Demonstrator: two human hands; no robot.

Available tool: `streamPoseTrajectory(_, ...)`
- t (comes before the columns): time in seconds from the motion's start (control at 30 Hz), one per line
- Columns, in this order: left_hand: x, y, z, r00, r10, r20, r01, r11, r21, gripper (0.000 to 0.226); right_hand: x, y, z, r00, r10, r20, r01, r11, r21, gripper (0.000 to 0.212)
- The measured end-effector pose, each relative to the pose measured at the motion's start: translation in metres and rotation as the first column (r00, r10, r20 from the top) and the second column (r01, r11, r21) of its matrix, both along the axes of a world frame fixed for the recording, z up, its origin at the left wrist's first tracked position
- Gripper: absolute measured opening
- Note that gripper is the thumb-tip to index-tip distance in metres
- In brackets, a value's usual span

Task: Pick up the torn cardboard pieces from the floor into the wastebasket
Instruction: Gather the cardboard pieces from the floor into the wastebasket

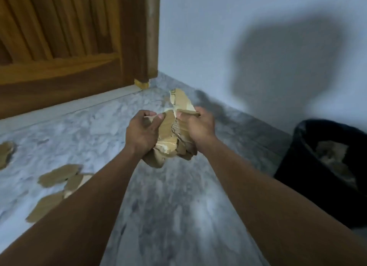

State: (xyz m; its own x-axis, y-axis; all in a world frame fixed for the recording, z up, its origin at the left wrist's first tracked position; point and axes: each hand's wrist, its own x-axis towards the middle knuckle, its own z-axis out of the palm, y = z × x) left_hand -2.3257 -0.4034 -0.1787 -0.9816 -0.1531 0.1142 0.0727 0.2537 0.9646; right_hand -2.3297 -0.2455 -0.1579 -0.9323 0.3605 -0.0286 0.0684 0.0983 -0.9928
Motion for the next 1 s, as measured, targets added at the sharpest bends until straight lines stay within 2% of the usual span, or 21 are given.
streamPoseTrajectory(0.07, -0.004, 0.062, 0.022, 0.994, -0.098, -0.043, 0.099, 0.994, 0.034, 0.034, 0.012, 0.061, 0.029, 0.997, -0.067, -0.049, 0.07, 0.996, 0.062, 0.021)
streamPoseTrajectory(0.17, -0.005, 0.158, 0.051, 0.964, -0.238, -0.116, 0.248, 0.966, 0.075, 0.024, 0.036, 0.152, 0.069, 0.98, -0.168, -0.111, 0.188, 0.959, 0.211, 0.021)
streamPoseTrajectory(0.27, 0.008, 0.249, 0.074, 0.933, -0.336, -0.128, 0.347, 0.935, 0.069, 0.029, 0.063, 0.234, 0.095, 0.946, -0.297, -0.129, 0.32, 0.921, 0.223, 0.031)
streamPoseTrajectory(0.4, 0.035, 0.354, 0.093, 0.879, -0.451, -0.153, 0.456, 0.89, -0.001, 0.033, 0.11, 0.326, 0.107, 0.869, -0.477, -0.132, 0.494, 0.827, 0.267, 0.057)
streamPoseTrajectory(0.53, 0.064, 0.424, 0.095, 0.825, -0.547, -0.138, 0.545, 0.836, -0.056, 0.021, 0.155, 0.39, 0.097, 0.811, -0.575, -0.105, 0.575, 0.751, 0.325, 0.053)
streamPoseTrajectory(0.7, 0.078, 0.456, 0.079, 0.791, -0.612, -0.028, 0.606, 0.788, -0.104, 0.003, 0.189, 0.423, 0.072, 0.82, -0.572, 0.024, 0.491, 0.723, 0.485, 0.04)
streamPoseTrajectory(0.8, 0.08, 0.451, 0.071, 0.759, -0.651, -0.015, 0.649, 0.758, -0.06, 0.009, 0.201, 0.426, 0.07, 0.847, -0.513, 0.138, 0.336, 0.718, 0.609, 0.034)
streamPoseTrajectory(0.87, 0.078, 0.44, 0.068, 0.778, -0.627, -0.028, 0.627, 0.779, -0.026, 0.01, 0.203, 0.419, 0.073, 0.855, -0.486, 0.181, 0.262, 0.705, 0.659, 0.038)
streamPoseTrajectory(1.0, 0.063, 0.401, 0.068, 0.869, -0.49, -0.069, 0.491, 0.871, 0.004, 0.015, 0.188, 0.39, 0.086, 0.884, -0.445, 0.141, 0.211, 0.651, 0.729, 0.033)
